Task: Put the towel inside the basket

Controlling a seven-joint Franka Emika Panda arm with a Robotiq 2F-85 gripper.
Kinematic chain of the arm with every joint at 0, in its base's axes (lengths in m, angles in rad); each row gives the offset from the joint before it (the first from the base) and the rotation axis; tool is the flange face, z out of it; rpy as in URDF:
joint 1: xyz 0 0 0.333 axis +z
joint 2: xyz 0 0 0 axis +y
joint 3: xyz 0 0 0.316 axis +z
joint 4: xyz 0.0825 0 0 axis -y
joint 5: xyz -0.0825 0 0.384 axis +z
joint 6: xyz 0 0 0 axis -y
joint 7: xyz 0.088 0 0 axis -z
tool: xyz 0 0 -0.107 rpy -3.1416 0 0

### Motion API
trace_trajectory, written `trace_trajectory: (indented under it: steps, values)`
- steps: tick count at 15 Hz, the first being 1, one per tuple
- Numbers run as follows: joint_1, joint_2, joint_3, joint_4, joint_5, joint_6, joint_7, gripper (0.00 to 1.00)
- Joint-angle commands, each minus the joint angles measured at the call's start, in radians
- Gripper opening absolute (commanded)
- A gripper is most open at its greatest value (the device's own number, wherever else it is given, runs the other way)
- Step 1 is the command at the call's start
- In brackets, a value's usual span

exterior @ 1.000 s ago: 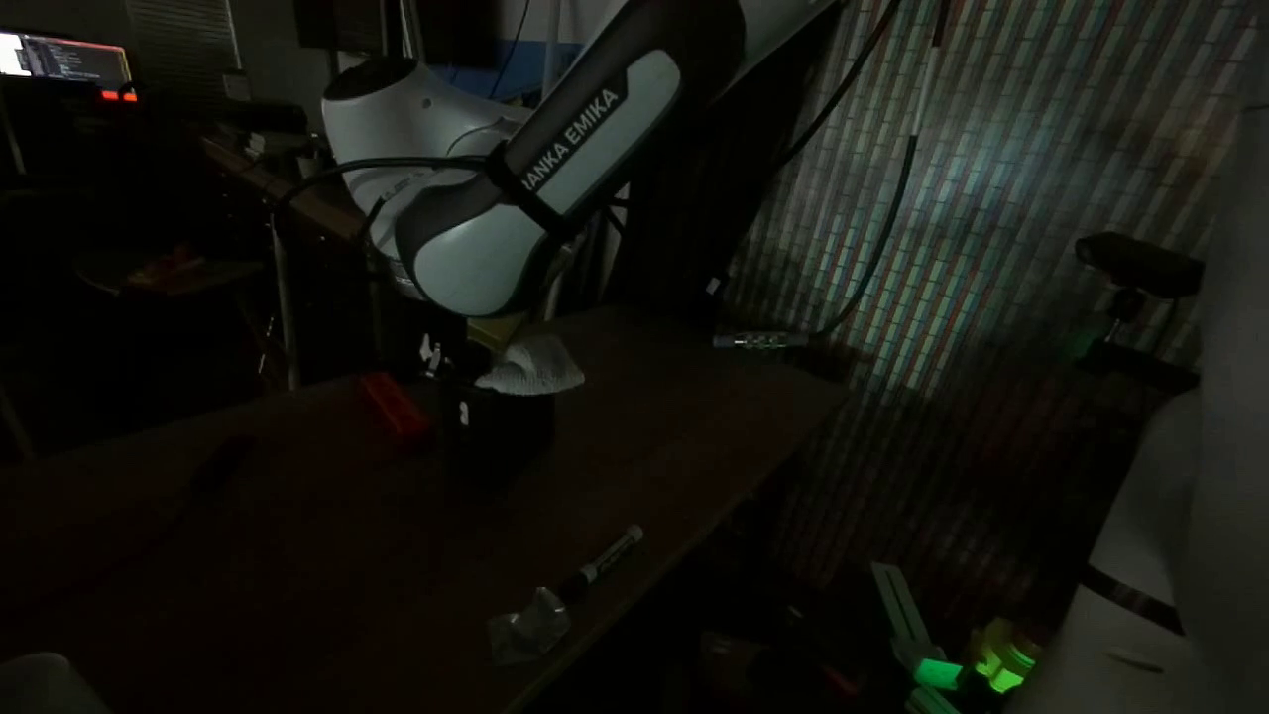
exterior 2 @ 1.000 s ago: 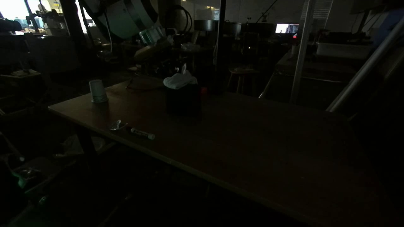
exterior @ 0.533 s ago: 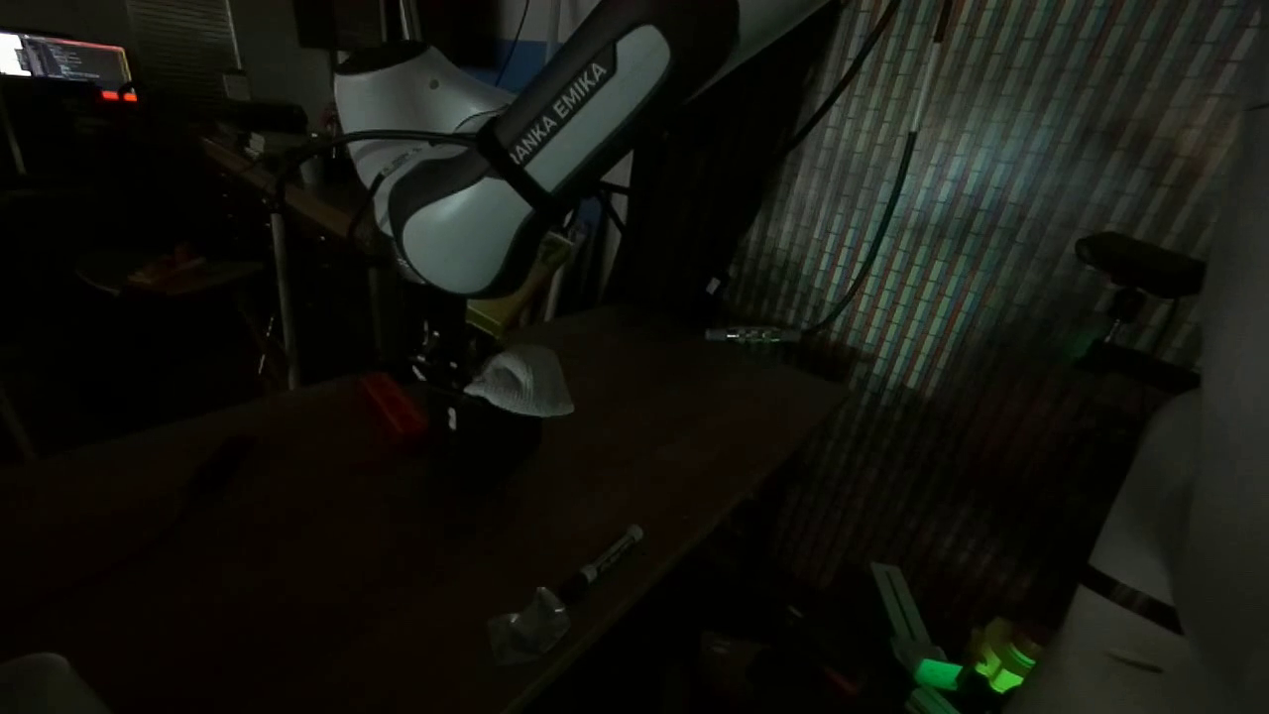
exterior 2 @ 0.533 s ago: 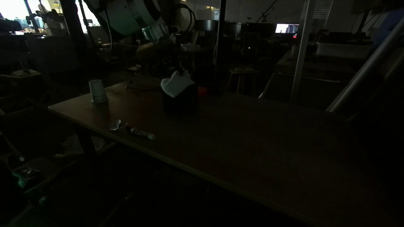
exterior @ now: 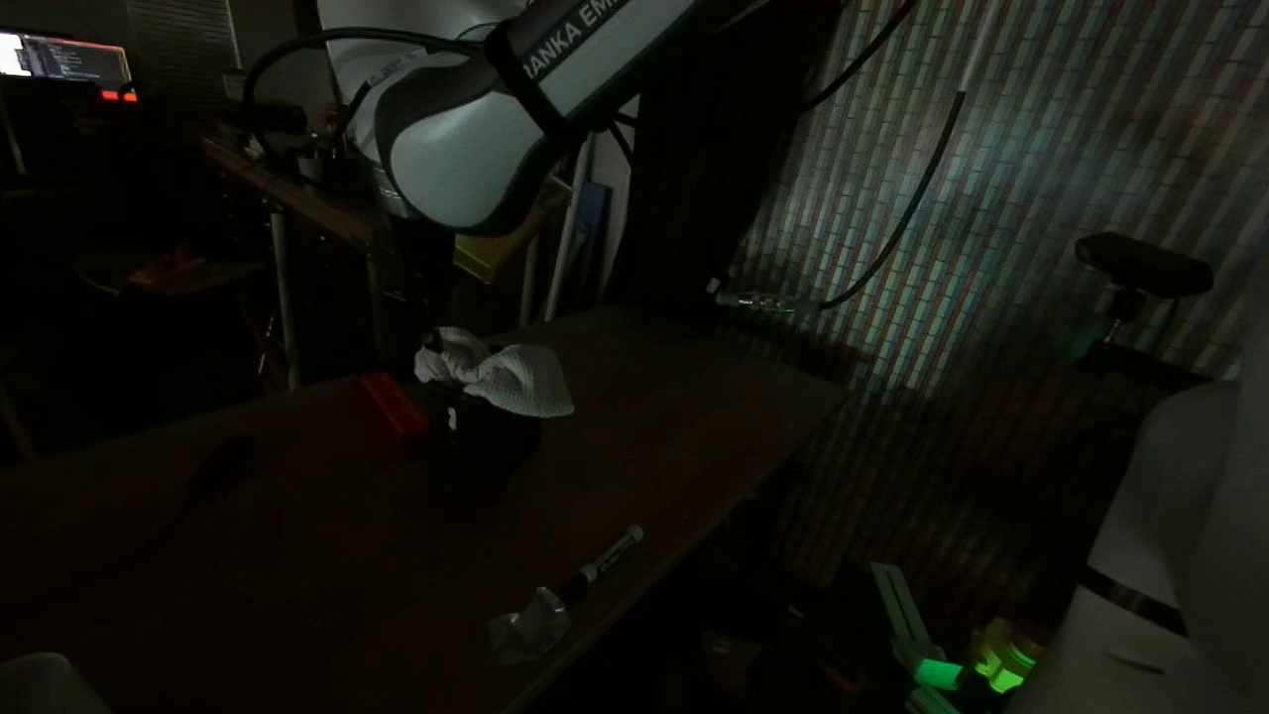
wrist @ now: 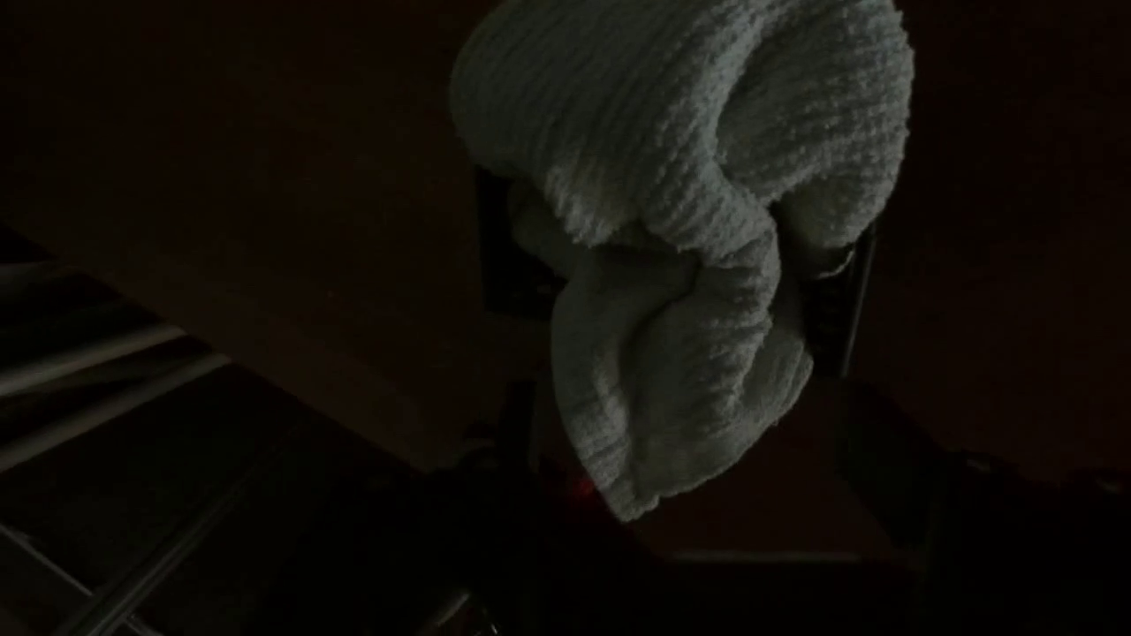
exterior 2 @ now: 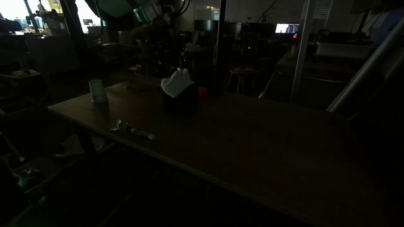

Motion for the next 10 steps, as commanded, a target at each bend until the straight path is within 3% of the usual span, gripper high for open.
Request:
trace_trajectory:
  steps: [1, 5, 8, 10]
  values:
    - [0.009, -0.041, -0.005, -0.015, -0.017, -0.019, 0.017, 0.58]
    - [0.003, -0.029, -0.013, -0.003, -0.038, -0.07, 0.027, 0.27]
    - [-0.019, -0.011, -0.013, 0.011, 0.041, -0.065, -0.032, 0.04]
    - [-0.034, 0.004, -0.011, 0.019, 0.113, -0.042, -0.09, 0.0]
